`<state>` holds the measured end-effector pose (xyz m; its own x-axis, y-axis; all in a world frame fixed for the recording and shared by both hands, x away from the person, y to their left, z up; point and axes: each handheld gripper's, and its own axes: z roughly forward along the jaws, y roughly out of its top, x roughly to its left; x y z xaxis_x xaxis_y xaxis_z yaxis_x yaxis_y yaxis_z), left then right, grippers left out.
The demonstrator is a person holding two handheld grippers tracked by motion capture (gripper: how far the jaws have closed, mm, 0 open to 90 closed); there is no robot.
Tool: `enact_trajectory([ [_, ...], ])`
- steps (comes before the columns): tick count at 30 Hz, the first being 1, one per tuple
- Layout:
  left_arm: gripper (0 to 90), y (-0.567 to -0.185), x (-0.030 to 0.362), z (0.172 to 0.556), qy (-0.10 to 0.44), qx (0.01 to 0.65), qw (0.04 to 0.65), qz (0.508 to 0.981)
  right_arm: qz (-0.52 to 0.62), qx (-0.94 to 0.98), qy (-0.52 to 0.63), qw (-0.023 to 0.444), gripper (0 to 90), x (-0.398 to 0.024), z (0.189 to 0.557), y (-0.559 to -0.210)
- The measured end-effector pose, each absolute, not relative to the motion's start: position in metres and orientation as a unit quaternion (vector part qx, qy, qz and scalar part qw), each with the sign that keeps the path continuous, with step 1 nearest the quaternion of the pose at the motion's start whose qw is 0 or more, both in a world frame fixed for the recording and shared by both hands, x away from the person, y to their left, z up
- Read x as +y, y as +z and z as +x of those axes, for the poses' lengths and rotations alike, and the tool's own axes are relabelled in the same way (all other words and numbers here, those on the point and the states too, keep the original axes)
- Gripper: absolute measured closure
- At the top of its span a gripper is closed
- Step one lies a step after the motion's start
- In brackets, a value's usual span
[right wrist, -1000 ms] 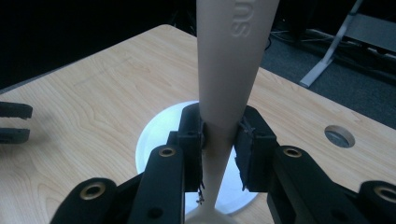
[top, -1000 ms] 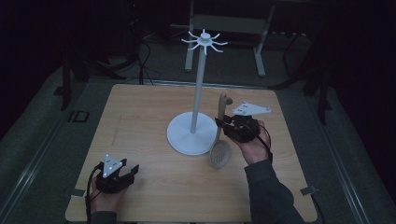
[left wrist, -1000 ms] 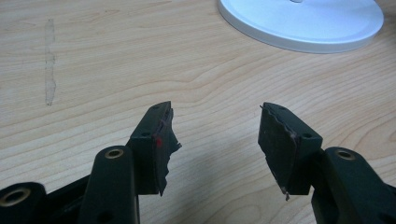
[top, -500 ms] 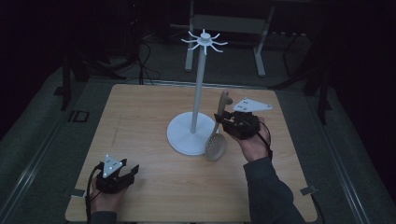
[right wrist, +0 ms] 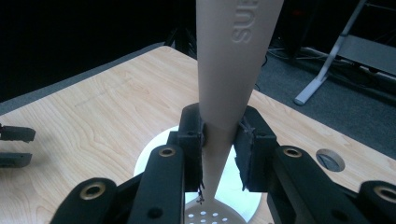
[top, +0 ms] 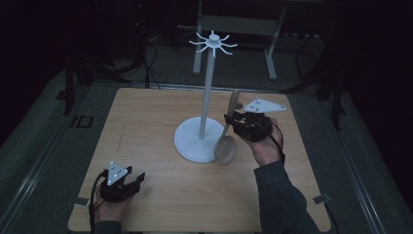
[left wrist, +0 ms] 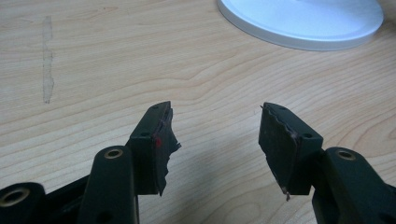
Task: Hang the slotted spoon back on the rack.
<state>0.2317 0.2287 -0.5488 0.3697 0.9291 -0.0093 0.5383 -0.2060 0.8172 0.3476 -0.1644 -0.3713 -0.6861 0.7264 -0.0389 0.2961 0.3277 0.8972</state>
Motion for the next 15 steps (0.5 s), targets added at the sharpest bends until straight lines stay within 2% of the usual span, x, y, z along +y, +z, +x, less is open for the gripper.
enact_trajectory([
  [15, 44.9, -0.549, 0.229, 0.232, 0.257, 0.502, 0.385, 0.731, 0.324, 0.780, 0.485, 0.228, 73.5, -0.163, 0.354, -0.359],
])
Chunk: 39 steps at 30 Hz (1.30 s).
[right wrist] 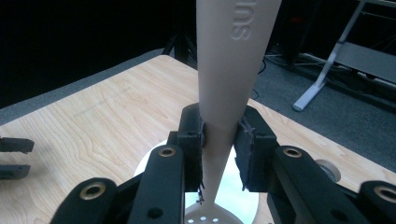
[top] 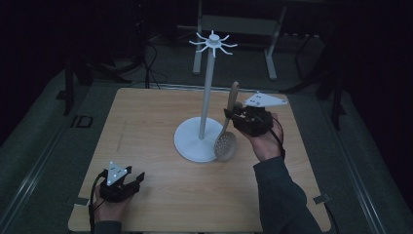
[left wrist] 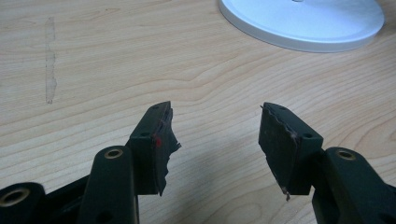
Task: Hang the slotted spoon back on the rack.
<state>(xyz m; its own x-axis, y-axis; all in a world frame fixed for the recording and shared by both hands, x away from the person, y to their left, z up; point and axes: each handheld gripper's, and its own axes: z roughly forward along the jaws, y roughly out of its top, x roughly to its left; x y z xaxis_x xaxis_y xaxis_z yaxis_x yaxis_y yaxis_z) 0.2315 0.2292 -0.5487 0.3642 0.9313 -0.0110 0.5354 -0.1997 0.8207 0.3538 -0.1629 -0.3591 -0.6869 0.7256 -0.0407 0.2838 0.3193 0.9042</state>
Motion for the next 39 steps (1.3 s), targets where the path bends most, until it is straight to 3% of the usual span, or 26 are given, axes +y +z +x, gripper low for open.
enact_trajectory([
  [39, 44.6, -0.549, 0.231, 0.231, 0.257, 0.505, 0.385, 0.728, 0.324, 0.761, 0.508, 0.239, 73.4, -0.155, 0.371, -0.318],
])
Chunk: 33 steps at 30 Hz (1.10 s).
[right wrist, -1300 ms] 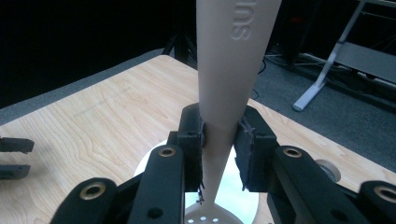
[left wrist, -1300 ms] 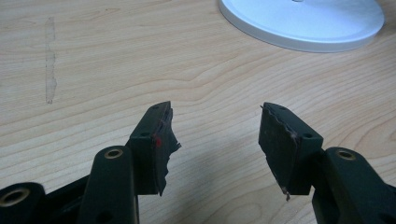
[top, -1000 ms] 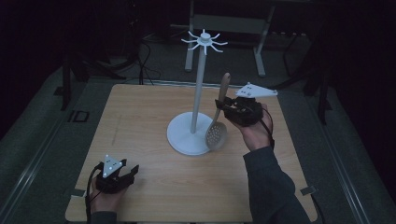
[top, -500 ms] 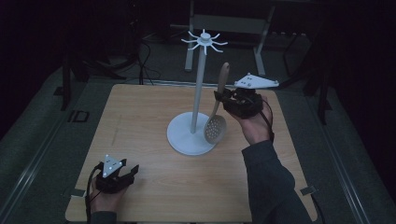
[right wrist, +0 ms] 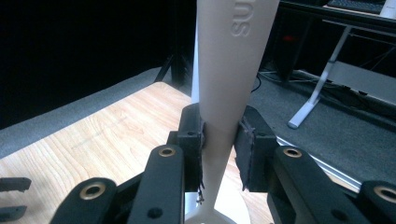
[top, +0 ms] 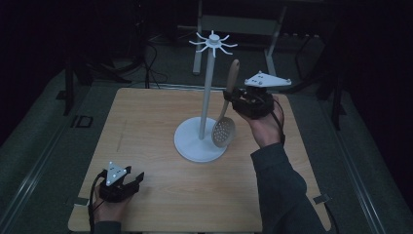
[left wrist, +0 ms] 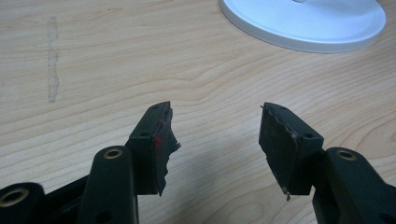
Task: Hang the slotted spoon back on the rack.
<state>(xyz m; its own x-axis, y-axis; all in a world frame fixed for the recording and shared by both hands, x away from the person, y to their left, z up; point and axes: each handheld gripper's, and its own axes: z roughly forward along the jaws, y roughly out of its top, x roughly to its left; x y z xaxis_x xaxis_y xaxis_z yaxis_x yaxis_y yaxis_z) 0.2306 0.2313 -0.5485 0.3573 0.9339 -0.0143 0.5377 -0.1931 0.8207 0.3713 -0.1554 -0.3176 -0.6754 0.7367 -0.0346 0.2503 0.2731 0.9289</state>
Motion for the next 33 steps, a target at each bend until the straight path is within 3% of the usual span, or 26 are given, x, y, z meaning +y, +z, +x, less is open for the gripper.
enact_trajectory([
  [33, 44.1, -0.548, 0.233, 0.230, 0.257, 0.507, 0.386, 0.727, 0.340, 0.754, 0.515, 0.226, 73.5, -0.148, 0.384, -0.305],
])
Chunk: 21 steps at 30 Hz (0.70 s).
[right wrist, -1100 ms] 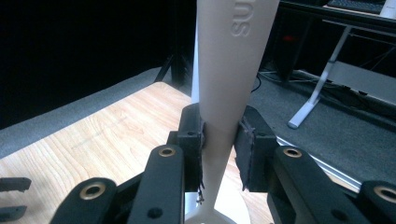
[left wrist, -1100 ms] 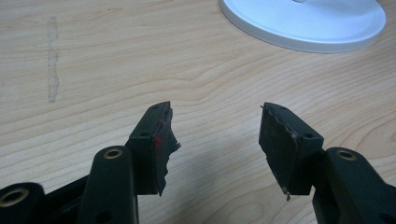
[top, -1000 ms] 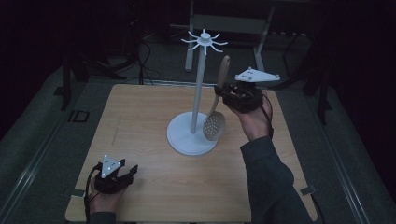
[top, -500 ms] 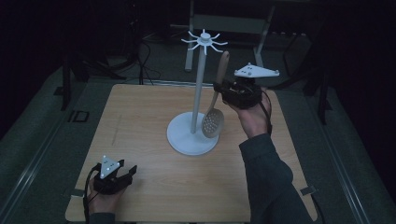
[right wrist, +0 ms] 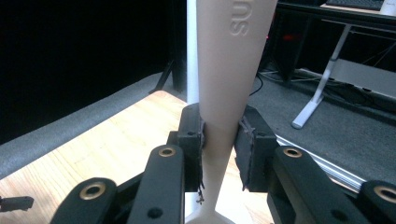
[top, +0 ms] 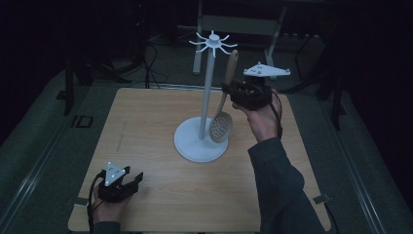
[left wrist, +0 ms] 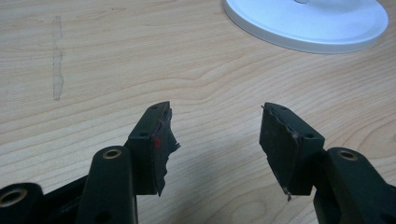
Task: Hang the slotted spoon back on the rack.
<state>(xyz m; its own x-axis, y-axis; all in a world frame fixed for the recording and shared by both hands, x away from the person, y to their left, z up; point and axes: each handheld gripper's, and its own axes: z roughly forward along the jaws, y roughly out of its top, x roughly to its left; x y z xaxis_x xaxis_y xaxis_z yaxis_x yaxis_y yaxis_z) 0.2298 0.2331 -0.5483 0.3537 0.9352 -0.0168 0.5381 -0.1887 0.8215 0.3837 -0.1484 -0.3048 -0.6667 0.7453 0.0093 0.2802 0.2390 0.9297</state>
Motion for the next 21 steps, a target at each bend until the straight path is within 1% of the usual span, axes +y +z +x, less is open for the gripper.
enact_trajectory([
  [21, 44.1, -0.549, 0.232, 0.230, 0.258, 0.506, 0.386, 0.727, 0.340, 0.768, 0.500, 0.211, 73.4, -0.140, 0.395, -0.304],
])
